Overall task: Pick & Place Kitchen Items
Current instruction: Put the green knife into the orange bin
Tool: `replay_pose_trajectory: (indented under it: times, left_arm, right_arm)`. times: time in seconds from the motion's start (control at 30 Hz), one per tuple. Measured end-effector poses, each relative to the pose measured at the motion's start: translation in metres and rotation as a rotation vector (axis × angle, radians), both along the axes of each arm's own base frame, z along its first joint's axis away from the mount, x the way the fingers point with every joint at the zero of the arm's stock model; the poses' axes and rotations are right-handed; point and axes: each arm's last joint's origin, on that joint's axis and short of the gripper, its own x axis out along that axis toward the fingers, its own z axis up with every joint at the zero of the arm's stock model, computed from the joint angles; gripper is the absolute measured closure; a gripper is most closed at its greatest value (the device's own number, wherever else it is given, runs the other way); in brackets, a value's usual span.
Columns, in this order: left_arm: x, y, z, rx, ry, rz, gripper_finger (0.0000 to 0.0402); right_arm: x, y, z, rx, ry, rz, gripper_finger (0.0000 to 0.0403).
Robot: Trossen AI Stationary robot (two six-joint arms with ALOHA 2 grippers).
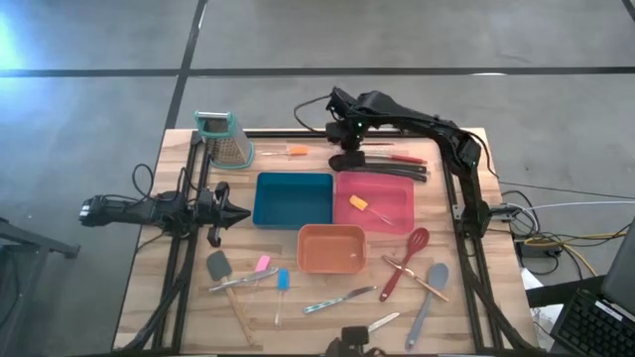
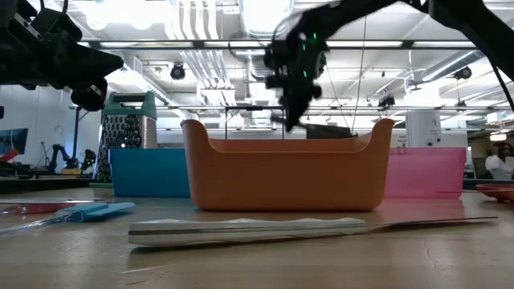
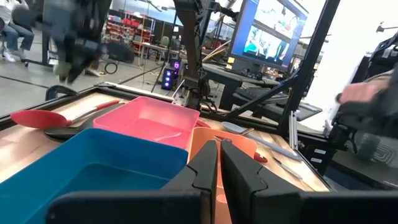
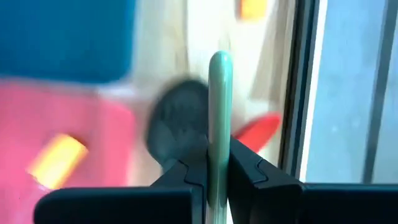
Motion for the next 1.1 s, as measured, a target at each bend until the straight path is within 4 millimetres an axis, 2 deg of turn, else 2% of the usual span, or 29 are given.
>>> replay_pose_trajectory:
  times: [0.27, 0.5, 0.7, 0.87, 1.0, 1.1]
  left_arm:
    - [0.0, 0.0, 0.0, 0.0, 0.0, -0.001, 0.0378]
    - [0.0, 0.0, 0.0, 0.0, 0.0, 0.0, 0.0377]
    - [0.0, 0.0, 0.0, 0.0, 0.001, 0.0, 0.0376]
    - [0.0, 0.0, 0.0, 0.0, 0.001, -0.001, 0.0378]
    - [0.0, 0.0, 0.0, 0.0, 0.001, -0.001, 0.0377]
    - [0.0, 0.0, 0.0, 0.0, 0.001, 0.0, 0.0376]
  right_arm:
    - [0.02, 0.056, 0.065, 0.118, -0.203, 0.018, 0.0382]
    - [0.028, 0.121, 0.093, 0.186, -0.283, 0.057, 0.0382]
    - [0.039, 0.178, 0.098, 0.228, -0.319, 0.14, 0.0382]
    - [0.047, 0.219, 0.094, 0.254, -0.345, 0.218, 0.0382]
    - [0.054, 0.248, 0.082, 0.282, -0.377, 0.266, 0.0382]
    - [0.058, 0.267, 0.066, 0.292, -0.396, 0.314, 0.0382]
